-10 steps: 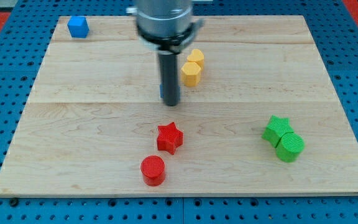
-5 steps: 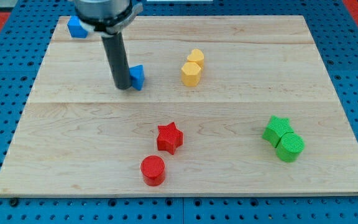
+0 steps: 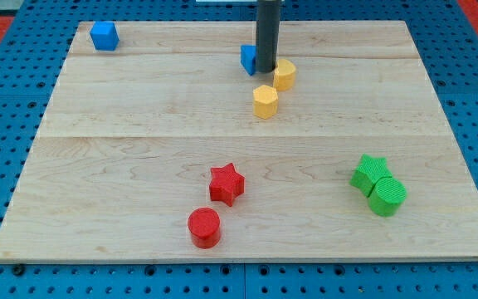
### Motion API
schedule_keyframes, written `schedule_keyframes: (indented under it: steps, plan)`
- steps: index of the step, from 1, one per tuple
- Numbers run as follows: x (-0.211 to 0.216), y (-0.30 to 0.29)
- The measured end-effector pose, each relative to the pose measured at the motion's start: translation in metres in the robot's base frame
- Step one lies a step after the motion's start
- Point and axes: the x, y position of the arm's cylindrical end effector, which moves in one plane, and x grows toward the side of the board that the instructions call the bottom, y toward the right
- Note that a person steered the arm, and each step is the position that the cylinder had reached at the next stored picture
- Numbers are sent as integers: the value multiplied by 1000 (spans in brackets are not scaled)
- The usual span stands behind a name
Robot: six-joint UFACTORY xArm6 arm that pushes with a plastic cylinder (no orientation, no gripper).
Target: Slide the blue triangle to the top center
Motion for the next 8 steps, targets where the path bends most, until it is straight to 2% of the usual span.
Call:
schedule_keyframes:
  steps: [1,2,3,4,5,6,8]
  plan:
    - [-39,-25]
    - [-35,-30]
    - [1,2]
    - [23,-76]
    - [-7,-143]
    - [-27,-79]
    - [-38,-56]
